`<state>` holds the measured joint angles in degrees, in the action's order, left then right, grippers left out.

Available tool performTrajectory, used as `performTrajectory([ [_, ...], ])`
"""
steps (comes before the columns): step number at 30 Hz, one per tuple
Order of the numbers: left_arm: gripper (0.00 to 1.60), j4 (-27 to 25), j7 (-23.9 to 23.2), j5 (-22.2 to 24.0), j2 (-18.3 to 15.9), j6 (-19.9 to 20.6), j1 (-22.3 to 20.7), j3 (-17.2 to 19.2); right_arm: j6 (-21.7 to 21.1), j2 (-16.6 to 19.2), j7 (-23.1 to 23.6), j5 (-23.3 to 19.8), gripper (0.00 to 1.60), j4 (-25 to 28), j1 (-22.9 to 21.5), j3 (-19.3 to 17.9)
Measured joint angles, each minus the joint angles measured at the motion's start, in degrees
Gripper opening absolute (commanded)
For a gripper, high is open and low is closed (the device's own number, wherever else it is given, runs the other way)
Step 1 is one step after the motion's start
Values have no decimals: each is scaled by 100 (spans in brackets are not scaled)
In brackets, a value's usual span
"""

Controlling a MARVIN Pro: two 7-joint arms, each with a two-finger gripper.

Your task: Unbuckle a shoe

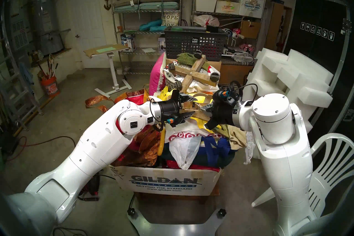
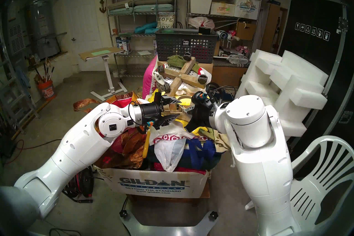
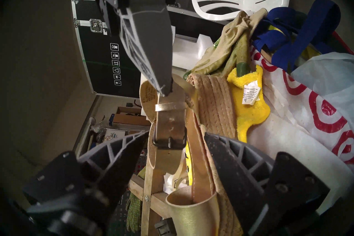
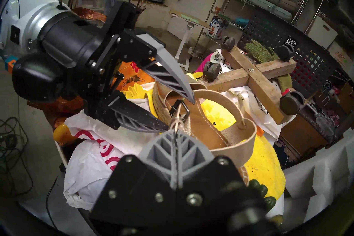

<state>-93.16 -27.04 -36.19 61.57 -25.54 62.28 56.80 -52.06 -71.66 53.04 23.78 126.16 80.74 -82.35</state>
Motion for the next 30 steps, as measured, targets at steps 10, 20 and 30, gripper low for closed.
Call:
performTrajectory([
  [10, 100, 73, 55, -42, 41, -8, -3, -6, -101, 168, -108, -234, 0, 52, -10, 112],
  [20, 99, 242, 112, -90, 132, -80, -48, -20, -117, 288, -158, -423, 0, 66, -18, 209],
  [30, 89, 312, 130, -102, 188, -173, -81, -24, -107, 327, -163, -540, 0, 47, -40, 220],
])
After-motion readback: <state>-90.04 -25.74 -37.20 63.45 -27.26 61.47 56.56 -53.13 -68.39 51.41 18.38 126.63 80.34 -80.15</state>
